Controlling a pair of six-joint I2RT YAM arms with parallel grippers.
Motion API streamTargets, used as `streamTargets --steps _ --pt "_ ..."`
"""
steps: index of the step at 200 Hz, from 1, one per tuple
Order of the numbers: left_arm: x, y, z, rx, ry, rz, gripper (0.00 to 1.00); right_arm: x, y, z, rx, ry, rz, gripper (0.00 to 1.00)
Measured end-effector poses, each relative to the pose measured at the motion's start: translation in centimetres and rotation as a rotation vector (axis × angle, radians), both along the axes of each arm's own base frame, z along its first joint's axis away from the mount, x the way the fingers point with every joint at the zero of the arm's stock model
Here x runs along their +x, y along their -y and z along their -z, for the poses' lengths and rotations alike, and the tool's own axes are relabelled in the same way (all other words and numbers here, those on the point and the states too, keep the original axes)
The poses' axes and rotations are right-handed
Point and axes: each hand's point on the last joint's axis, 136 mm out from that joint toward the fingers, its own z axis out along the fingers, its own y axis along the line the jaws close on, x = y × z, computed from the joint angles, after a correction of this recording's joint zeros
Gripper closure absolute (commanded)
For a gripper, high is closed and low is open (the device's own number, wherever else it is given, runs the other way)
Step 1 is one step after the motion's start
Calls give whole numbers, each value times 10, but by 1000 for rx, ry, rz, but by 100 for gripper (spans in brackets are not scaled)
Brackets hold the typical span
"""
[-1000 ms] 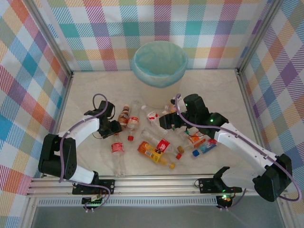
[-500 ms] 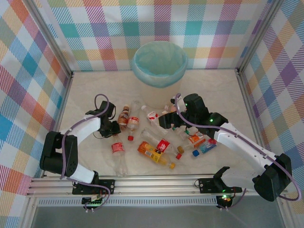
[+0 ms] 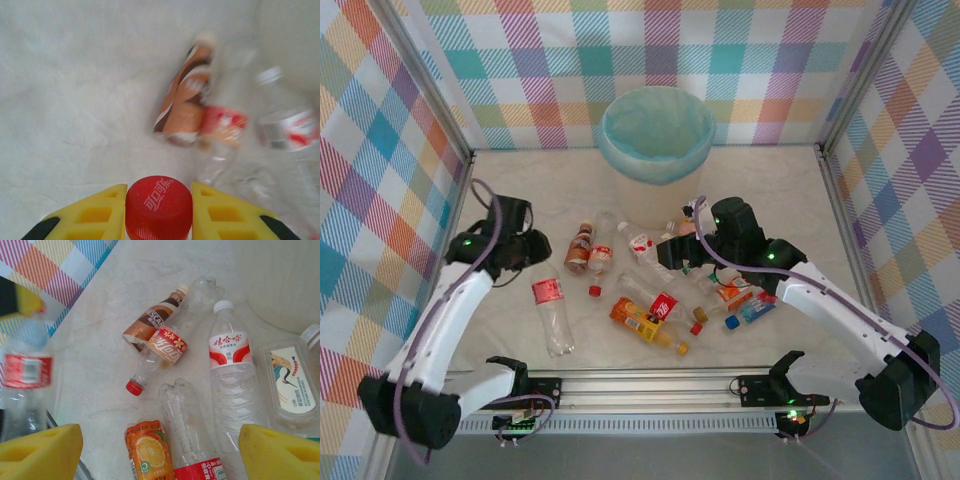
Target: Put the plastic bottles in the bin
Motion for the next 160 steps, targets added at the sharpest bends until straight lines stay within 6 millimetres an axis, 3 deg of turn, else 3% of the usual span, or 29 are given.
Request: streamTargets --steps 24,42,56,78,94,110,133,160 --pt "10 1 -106 -33 247 9 100 0 4 -16 11 46 8 19" --pt "26 12 -176 -62 398 42 100 3 4 -39 3 92 3 17" --pt "39 25 -222 -80 496 83 100 9 2 -72 4 154 -8 16" --pt "66 56 -273 -106 614 158 100 15 -3 -131 25 283 -36 15" --pt "93 84 -290 -110 658 213 100 18 -2 -160 16 349 -42 15" --pt "120 113 -303 -99 710 257 100 27 1 -171 -14 375 -27 15" --pt "149 159 -309 -68 785 319 100 41 9 -159 -84 354 12 16" --pt "171 186 -308 -59 846 341 100 50 20 -137 -118 300 40 16"
